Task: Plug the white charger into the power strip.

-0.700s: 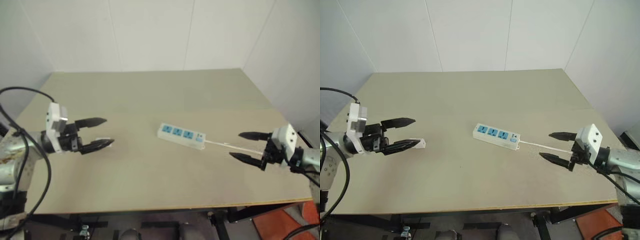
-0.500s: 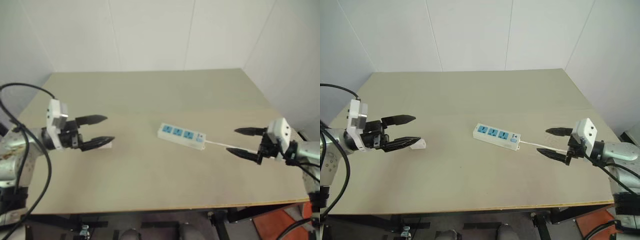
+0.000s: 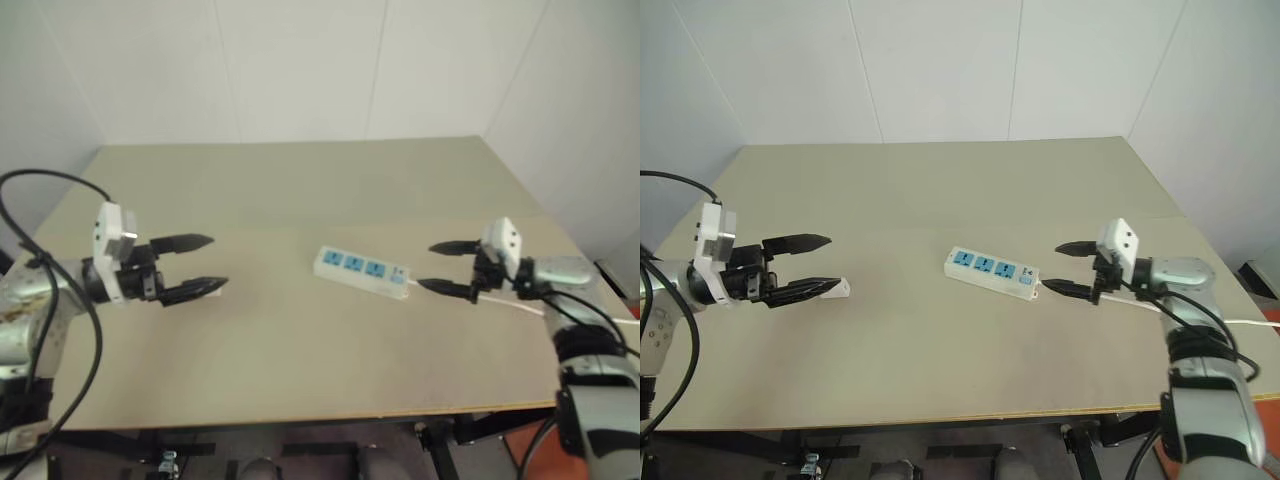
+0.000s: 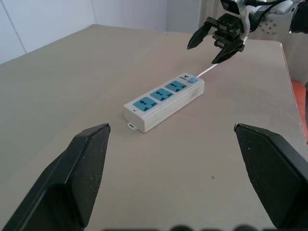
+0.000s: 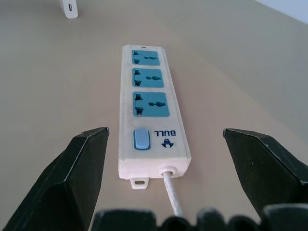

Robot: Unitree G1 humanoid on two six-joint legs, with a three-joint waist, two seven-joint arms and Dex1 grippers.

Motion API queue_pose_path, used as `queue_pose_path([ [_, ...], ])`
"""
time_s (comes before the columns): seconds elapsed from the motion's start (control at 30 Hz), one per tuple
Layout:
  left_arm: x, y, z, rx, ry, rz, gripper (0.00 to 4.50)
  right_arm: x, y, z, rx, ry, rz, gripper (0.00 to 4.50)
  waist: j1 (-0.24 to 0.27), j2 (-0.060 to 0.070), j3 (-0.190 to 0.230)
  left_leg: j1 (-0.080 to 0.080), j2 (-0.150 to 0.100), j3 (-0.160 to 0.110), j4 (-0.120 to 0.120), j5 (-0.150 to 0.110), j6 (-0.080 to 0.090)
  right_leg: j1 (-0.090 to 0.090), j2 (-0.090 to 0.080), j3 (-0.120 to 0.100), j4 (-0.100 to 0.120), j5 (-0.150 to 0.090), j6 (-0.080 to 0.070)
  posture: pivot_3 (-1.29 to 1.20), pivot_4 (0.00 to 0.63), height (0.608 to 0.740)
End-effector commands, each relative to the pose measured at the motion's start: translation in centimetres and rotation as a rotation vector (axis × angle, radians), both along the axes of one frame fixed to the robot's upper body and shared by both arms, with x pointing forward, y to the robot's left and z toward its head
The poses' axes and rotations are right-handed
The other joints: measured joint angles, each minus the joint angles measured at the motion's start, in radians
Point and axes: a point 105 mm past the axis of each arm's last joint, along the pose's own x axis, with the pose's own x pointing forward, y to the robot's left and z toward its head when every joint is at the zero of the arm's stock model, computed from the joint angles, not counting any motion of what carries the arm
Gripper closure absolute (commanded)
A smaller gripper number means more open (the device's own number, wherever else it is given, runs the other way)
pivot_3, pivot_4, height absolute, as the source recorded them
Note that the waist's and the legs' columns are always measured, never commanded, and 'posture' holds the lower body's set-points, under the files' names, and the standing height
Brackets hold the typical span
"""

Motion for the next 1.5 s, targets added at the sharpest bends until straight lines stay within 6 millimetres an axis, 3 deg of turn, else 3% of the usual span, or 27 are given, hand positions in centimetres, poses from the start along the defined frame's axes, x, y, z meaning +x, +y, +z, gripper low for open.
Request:
queue_pose_path([
  [0.03,-0.6,0.0,1.2,0.013,-0.049,0.003,0.00,0.9,0.8,0.3,-0.003,-0.038,-0.003,0.04,0.000,0.000,0.000,0.000,0.000,0.000,0.000,0.000,0.000,0.000,0.000,0.000,0.000,0.000,0.000,0.00,0.150,0.740],
  [0.2,-0.8,0.1,1.0,0.020,-0.048,0.022,0.00,1.8,1.9,-0.5,0.013,-0.037,-0.039,0.04,0.002,0.000,0.000,0.000,0.000,0.000,0.000,0.000,0.000,0.000,0.000,0.000,0.000,0.000,0.000,0.00,0.150,0.740],
  [0.57,-1.0,0.2,0.9,0.025,-0.048,0.037,0.00,2.1,2.4,-2.9,0.020,0.052,-0.083,0.04,-0.009,0.000,0.000,0.000,0.000,0.000,0.000,0.000,0.000,0.000,0.000,0.000,0.000,0.001,-0.001,0.00,0.150,0.740],
  [0.8,-1.0,0.0,0.8,0.023,-0.052,0.033,0.00,2.4,3.0,-2.9,0.085,0.108,-0.091,0.04,-0.021,0.000,0.000,0.000,0.000,-0.001,0.000,0.000,0.000,0.000,0.000,0.000,0.000,0.001,-0.001,0.00,0.150,0.740],
  [0.97,-1.0,0.1,0.5,0.027,-0.048,0.044,0.00,2.5,3.2,-3.0,0.098,0.089,-0.106,1.08,-0.023,0.000,0.000,0.000,0.000,-0.001,0.000,0.000,0.000,0.000,0.000,0.000,0.001,0.001,-0.001,0.00,0.150,0.740],
  [1.03,-1.0,0.1,0.3,0.033,-0.046,0.044,0.00,2.7,3.3,-3.1,0.090,0.072,-0.121,1.08,-0.023,0.000,0.000,0.000,0.000,-0.001,0.000,0.000,0.000,0.000,0.000,0.000,0.001,0.001,-0.001,0.00,0.150,0.740],
  [1.5,-0.7,-0.3,0.1,0.010,-0.037,0.020,0.00,-1.0,4.5,-2.0,0.089,-0.025,0.150,1.08,-0.021,0.000,0.000,0.000,0.000,-0.001,0.000,0.000,0.000,0.000,0.000,0.000,0.001,0.001,0.000,0.00,0.150,0.740],
])
